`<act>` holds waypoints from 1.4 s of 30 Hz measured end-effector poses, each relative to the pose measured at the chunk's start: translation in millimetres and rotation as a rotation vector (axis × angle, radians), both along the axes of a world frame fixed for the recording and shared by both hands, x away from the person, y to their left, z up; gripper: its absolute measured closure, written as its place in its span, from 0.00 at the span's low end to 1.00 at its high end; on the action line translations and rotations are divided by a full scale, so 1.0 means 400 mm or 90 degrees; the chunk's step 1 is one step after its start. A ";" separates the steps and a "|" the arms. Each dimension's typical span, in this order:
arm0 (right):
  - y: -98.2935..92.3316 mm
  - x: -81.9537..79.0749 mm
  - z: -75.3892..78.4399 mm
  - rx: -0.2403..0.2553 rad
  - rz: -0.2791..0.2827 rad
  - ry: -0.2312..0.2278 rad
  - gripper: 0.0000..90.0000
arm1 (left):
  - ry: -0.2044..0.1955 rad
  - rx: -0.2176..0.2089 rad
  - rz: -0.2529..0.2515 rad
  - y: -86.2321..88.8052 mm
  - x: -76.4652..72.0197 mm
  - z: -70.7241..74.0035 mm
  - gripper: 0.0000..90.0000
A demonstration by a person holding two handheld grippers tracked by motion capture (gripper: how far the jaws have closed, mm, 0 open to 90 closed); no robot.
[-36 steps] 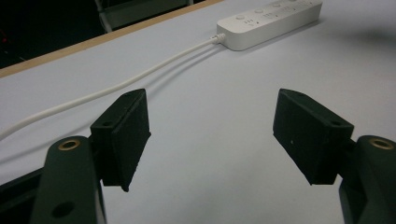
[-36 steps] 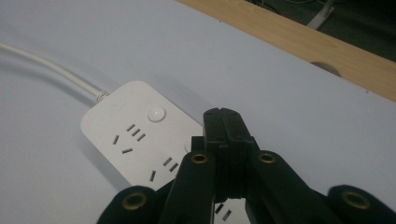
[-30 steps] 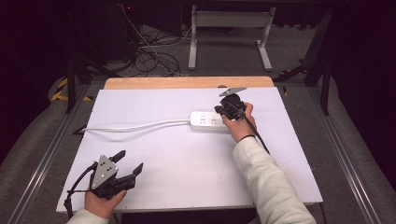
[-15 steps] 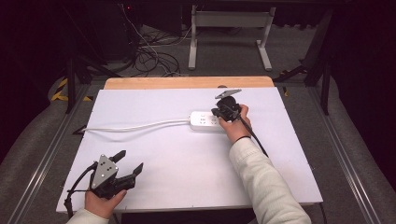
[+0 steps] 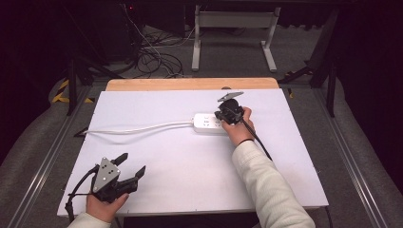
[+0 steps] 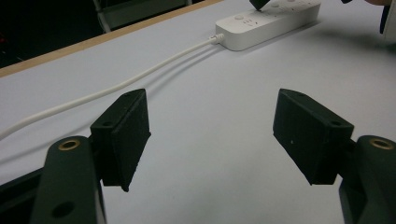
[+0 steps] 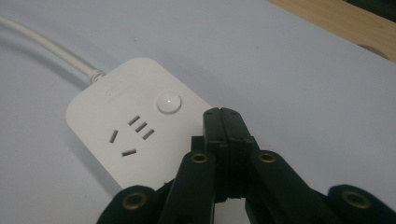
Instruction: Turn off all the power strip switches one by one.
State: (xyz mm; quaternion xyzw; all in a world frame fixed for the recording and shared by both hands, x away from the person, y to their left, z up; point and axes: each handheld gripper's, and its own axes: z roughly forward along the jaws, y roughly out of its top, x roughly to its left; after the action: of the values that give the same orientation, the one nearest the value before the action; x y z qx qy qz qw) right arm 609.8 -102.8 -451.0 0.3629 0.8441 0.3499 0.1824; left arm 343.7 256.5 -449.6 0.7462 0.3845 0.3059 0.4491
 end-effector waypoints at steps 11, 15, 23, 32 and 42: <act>0.004 0.000 -0.010 0.001 -0.009 0.004 1.00 | -0.001 0.001 -0.001 0.000 -0.002 0.001 0.31; 0.008 -0.001 -0.009 -0.010 -0.010 -0.001 1.00 | 0.000 -0.001 -0.001 0.000 -0.002 0.001 0.31; 0.010 0.000 -0.008 -0.010 -0.015 0.003 1.00 | -0.001 0.004 -0.004 0.000 -0.002 0.002 0.31; 0.010 0.002 -0.009 -0.003 -0.022 0.006 1.00 | -0.002 0.003 -0.003 0.000 -0.003 0.002 0.31; 0.009 0.004 -0.010 0.005 -0.024 0.015 1.00 | -0.002 0.003 -0.006 0.000 -0.003 0.002 0.31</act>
State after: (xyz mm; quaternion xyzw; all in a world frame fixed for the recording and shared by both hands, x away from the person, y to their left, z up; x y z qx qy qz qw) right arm 611.4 -99.3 -454.8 0.3836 0.8378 0.3453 0.1781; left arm 342.7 256.6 -448.7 0.7484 0.3799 0.3059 0.4494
